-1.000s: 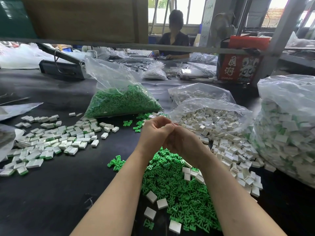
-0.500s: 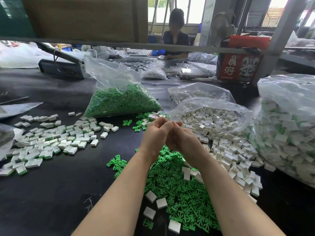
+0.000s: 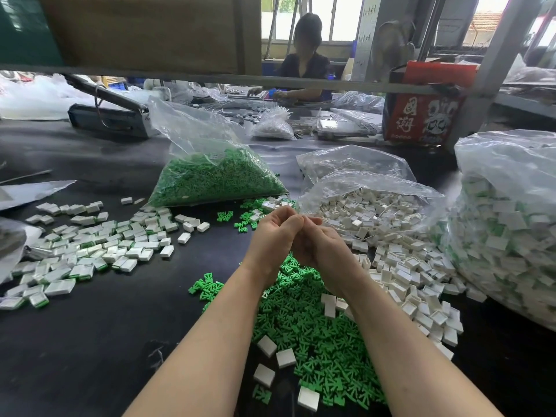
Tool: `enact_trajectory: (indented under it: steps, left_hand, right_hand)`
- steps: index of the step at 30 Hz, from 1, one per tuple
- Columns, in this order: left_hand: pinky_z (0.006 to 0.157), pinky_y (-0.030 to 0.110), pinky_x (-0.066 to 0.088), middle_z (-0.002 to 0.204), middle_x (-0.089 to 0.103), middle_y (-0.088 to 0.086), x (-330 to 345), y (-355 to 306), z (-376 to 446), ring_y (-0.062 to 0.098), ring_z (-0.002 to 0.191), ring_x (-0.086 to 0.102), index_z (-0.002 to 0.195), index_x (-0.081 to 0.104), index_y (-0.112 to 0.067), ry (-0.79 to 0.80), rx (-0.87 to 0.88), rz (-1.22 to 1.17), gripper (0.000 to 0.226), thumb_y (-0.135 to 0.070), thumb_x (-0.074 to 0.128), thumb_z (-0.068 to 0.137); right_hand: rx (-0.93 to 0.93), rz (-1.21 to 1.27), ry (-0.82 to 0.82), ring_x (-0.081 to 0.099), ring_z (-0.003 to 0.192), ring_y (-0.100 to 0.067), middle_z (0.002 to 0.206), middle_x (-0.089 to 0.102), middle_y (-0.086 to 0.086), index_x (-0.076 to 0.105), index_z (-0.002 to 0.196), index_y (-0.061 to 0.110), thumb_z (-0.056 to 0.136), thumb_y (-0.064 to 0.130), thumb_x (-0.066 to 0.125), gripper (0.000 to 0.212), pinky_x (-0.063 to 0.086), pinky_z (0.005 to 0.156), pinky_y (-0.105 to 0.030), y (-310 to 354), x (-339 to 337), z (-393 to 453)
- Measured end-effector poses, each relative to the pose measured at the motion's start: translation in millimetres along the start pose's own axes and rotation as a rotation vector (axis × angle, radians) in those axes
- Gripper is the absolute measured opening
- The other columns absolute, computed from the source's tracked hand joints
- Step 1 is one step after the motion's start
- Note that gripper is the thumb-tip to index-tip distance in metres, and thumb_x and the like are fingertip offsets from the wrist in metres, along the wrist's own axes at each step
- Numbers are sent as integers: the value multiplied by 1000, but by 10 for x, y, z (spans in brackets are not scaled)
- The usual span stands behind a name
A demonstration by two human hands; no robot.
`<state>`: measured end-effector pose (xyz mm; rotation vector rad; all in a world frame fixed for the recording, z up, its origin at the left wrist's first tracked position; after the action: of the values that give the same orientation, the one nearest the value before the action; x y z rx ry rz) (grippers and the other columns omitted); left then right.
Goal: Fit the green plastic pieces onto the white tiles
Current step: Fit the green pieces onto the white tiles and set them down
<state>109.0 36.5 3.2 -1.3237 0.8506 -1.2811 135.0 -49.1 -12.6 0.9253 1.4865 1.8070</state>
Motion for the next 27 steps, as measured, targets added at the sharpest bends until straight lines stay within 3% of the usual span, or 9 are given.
enact_trajectory:
  steps: [2,8,11,14,18,23,27]
  left_hand:
    - [48,28,47,100,74,15,-1,3,1,21,59,62,71,47,-13,4,0,3,27,-2,46,95]
    - [44,27,47,96,74,14,-9,7,1,25,54,57,71,49,-13,5,2,-5,25,-3,46,94]
    - [56,27,49,93,73,13,-19,-4,10,13,59,57,75,57,-15,7,11,-2,20,-6,51,91]
    - [62,26,51,78,69,5,-19,-27,14,11,62,61,79,69,-20,47,26,-18,14,-13,62,89]
    - [77,27,56,86,74,9,-18,-41,2,16,81,70,92,74,-16,107,12,-79,12,-22,69,83]
    - [77,25,54,82,74,5,-36,-44,2,17,84,71,107,65,1,80,-1,-99,38,-24,69,78]
    - [91,36,53,90,76,6,-129,-36,35,19,89,71,102,65,-7,61,-9,-51,17,-17,64,89]
  right_hand:
    - [4,-4,6,37,47,-7,53,42,8,63,71,17,104,32,42,42,30,45,-20,3,5,-2]
    - [-5,-27,-27,35,46,-7,50,41,9,61,54,24,105,34,39,56,29,45,-20,0,18,-7]
    - [18,60,-24,31,46,-10,51,37,6,50,62,17,102,44,37,50,26,42,-19,7,18,9]
    - [45,150,15,31,43,-9,52,37,6,45,66,17,98,57,28,54,18,46,-24,29,-2,18]
    - [83,295,78,31,43,-10,56,38,5,48,73,16,103,50,22,53,14,50,-30,51,-18,9]
    - [101,219,70,26,40,-12,52,32,0,44,65,15,104,49,20,58,13,45,-30,67,-20,-1]
    - [97,49,14,28,42,-11,55,35,1,45,66,15,104,51,21,57,21,39,-22,90,-63,-21]
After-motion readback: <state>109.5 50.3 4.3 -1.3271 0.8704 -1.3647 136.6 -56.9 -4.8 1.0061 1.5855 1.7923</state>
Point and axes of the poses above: each hand's wrist, its own z-axis towards the middle knuckle, its own x-axis out of the palm, y = z × x, the point moved 6 cm from there along z, towards the middle knuckle
